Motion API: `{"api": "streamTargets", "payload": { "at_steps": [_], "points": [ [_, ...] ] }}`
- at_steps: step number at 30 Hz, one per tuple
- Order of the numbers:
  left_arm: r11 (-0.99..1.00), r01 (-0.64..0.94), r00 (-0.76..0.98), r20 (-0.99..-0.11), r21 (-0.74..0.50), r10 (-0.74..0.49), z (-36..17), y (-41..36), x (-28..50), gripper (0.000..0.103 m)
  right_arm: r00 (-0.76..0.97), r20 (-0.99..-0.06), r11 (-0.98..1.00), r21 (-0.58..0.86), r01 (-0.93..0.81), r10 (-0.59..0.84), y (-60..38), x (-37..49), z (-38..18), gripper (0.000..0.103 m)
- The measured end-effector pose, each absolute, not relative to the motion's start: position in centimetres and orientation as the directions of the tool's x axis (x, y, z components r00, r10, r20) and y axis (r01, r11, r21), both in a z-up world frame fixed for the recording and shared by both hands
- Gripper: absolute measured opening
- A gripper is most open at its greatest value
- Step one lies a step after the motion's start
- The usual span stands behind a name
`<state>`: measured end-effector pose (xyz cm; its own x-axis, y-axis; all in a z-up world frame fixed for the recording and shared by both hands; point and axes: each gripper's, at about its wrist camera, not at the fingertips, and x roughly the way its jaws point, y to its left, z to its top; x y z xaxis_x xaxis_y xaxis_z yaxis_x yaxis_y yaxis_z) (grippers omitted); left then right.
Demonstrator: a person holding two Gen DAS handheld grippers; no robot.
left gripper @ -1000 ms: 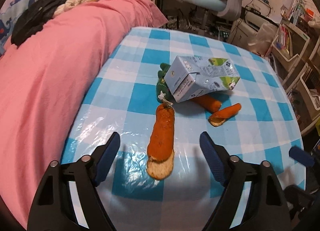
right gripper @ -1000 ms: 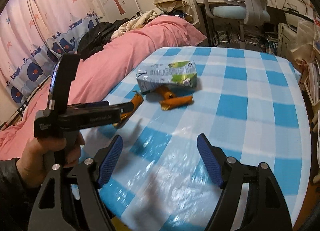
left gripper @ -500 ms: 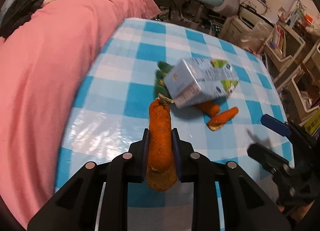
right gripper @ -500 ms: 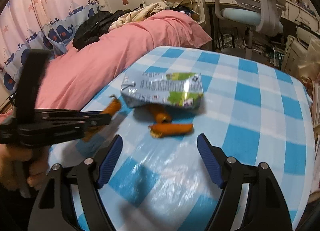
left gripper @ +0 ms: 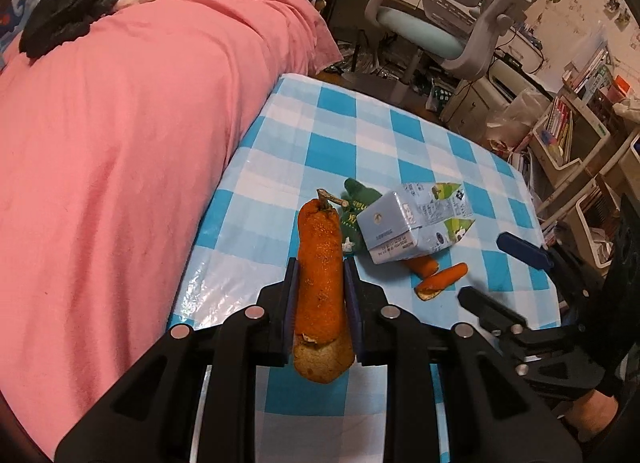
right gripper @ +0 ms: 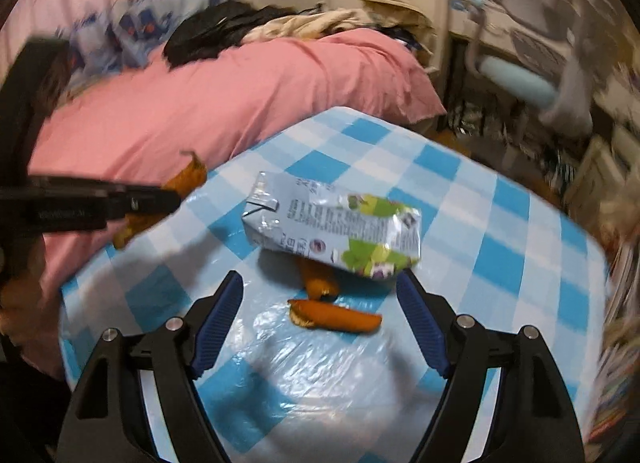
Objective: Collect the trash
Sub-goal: 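Grasp the white juice carton with the right gripper while the left gripper holds the peel, then carry the carton to the wastebasket and open the right gripper while the left carries the peel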
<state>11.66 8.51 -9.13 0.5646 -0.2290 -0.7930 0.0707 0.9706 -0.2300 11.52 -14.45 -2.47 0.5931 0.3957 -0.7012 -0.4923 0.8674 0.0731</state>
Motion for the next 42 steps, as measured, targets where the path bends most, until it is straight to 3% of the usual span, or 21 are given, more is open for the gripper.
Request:
{"api": "streamTargets", "payload": {
  "at_steps": [6,10,13,15,18,27,36,42],
  "points": [
    [0.963,0.065,0.581,-0.775,-0.263,-0.251,-8.2,9.2,11.5,0.021,0.588,-0.752,0.723,-0.223,-0.654,0.3,-10.1,13.5,-2.9,0.085],
    [0.96,0.061,0.59,-0.766,-0.274,-0.256,-7.7,9.6,11.5,0.021,0.532,-0.8,0.656,-0.246,-0.713,0.279,-8.0,16.2,-4.0,0.087],
    [0.958,0.053,0.595,-0.761,-0.283,-0.258,-7.6,10.1,11.6,0.021,0.463,-0.829,0.658,-0.162,-0.736,0.314,-7.4,18.3,-4.3,0.081],
    [0.957,0.048,0.597,-0.761,-0.285,-0.256,-7.6,10.4,11.7,0.021,0.433,-0.821,0.681,-0.077,-0.728,0.371,-7.9,19.3,-3.4,0.061],
    [0.957,0.045,0.597,-0.761,-0.286,-0.256,-7.5,10.7,11.8,0.021,0.408,-0.804,0.736,0.053,-0.675,0.433,-9.6,20.7,-1.9,0.053],
    [0.957,0.057,0.593,-0.761,-0.286,-0.263,-7.6,10.3,11.5,0.021,0.44,-0.702,0.809,0.349,-0.473,0.56,-17.6,20.6,-0.2,0.052],
    [0.959,0.08,0.578,-0.772,-0.272,-0.266,-7.9,9.4,11.2,0.021,0.488,-0.666,0.824,0.42,-0.379,0.564,-21.7,18.0,0.0,0.051],
    [0.958,0.094,0.573,-0.772,-0.273,-0.276,-7.9,9.2,11.1,0.021,0.556,-0.589,0.803,0.512,-0.304,0.586,-25.4,14.8,-0.7,0.051]
  ]
}}
